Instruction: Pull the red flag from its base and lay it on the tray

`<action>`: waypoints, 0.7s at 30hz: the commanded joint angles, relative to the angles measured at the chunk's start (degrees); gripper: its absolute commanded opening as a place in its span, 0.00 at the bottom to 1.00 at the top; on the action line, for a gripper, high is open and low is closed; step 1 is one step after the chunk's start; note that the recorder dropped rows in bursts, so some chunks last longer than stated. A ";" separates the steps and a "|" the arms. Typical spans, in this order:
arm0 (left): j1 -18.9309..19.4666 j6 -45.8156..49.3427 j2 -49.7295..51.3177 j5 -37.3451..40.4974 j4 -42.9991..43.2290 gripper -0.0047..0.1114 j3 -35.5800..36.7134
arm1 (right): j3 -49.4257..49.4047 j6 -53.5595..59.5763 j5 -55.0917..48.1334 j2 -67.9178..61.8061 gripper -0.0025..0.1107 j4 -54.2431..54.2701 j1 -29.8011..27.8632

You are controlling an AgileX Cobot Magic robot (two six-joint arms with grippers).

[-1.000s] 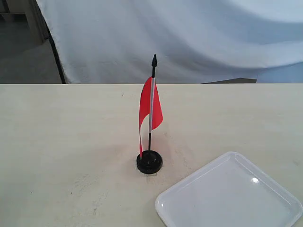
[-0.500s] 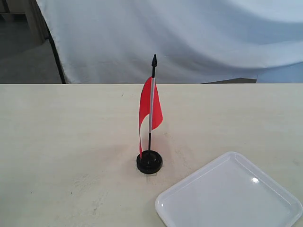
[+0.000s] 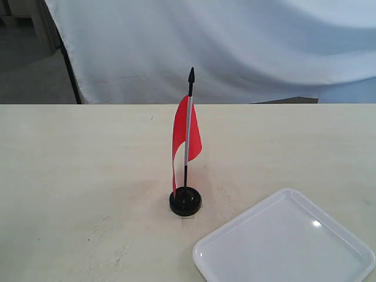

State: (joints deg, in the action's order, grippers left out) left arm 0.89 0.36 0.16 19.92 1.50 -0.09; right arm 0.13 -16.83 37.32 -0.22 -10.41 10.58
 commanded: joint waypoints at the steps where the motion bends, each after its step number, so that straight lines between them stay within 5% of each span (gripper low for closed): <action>1: -0.23 -0.36 -0.16 -0.26 0.25 0.04 0.09 | -0.13 -17.47 5.55 0.22 0.02 -0.37 -0.25; 9: -0.23 -0.36 -0.16 -0.26 0.25 0.04 0.09 | 2.28 -13.24 9.81 -2.98 0.02 -0.63 -0.25; 21: -0.23 -0.36 -0.16 -0.26 0.25 0.04 0.09 | 5.58 -6.88 25.18 -35.61 0.02 -0.63 -0.25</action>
State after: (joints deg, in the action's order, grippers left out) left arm 0.89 0.36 0.16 19.92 1.50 -0.09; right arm 4.45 -27.31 59.45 -28.61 -10.41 10.58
